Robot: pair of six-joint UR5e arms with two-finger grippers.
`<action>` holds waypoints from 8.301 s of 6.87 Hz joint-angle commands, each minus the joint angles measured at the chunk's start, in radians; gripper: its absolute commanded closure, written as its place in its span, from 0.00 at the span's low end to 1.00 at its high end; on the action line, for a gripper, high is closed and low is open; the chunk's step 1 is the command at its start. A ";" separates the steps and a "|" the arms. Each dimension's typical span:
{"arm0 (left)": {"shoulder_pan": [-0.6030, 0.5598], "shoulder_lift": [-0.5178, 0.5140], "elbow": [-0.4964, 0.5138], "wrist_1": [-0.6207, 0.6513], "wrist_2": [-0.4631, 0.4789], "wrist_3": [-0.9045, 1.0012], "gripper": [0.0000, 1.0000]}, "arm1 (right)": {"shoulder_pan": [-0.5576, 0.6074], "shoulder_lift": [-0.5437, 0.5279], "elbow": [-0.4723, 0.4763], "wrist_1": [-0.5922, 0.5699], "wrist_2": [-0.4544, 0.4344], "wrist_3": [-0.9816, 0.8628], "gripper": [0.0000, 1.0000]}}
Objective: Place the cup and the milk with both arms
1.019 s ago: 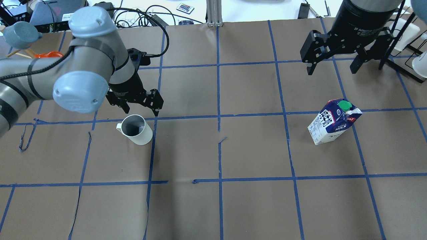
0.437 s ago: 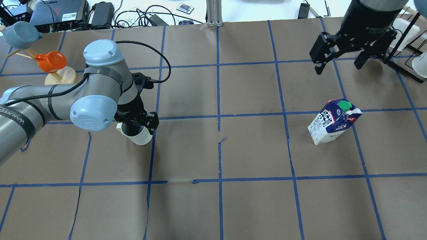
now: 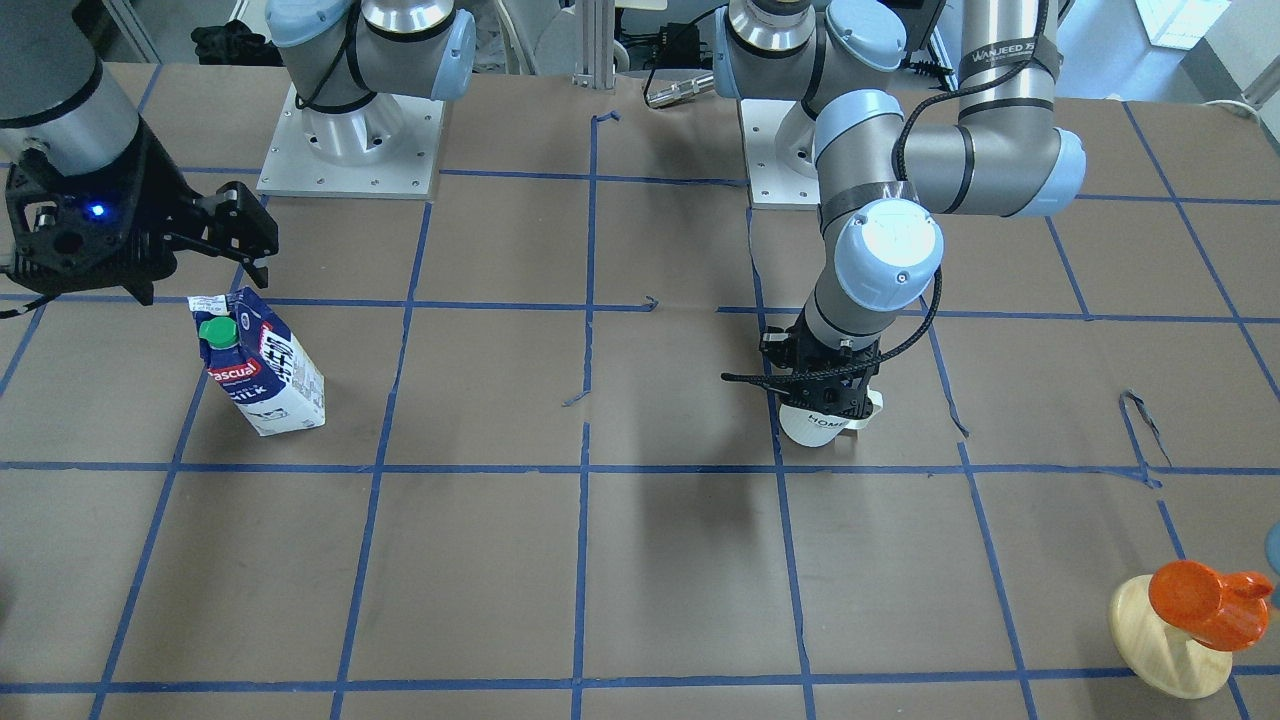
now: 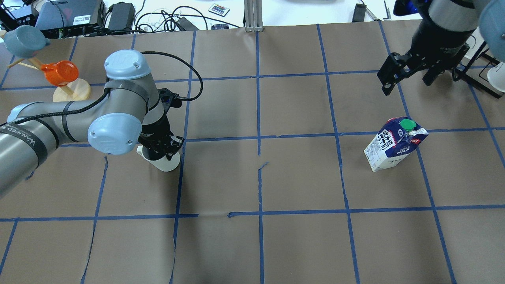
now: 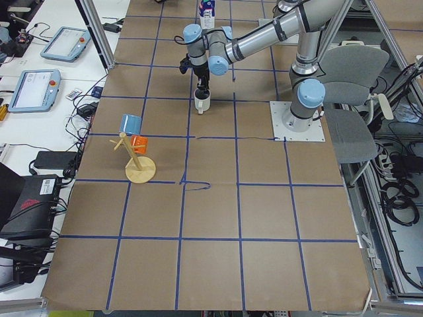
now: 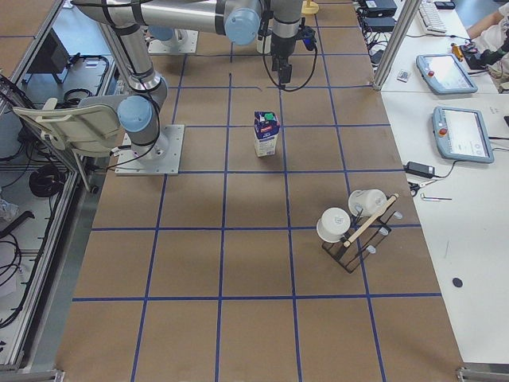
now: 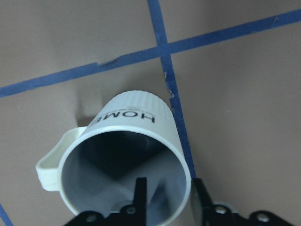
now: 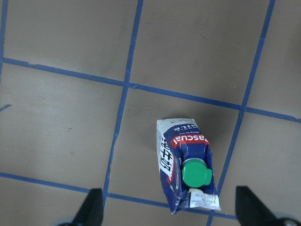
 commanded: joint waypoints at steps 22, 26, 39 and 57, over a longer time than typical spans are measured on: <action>-0.047 0.233 0.362 -0.285 -0.115 -0.270 0.00 | -0.091 0.033 0.249 -0.180 0.008 -0.092 0.62; -0.022 0.251 0.346 -0.336 -0.109 -0.270 0.00 | -0.070 0.030 0.188 -0.166 0.016 -0.078 0.97; 0.004 0.251 0.348 -0.333 -0.112 -0.258 0.00 | 0.380 0.002 0.223 -0.137 0.142 0.577 0.97; 0.004 0.253 0.348 -0.333 -0.115 -0.258 0.00 | 0.410 0.025 0.251 -0.236 0.139 0.628 0.13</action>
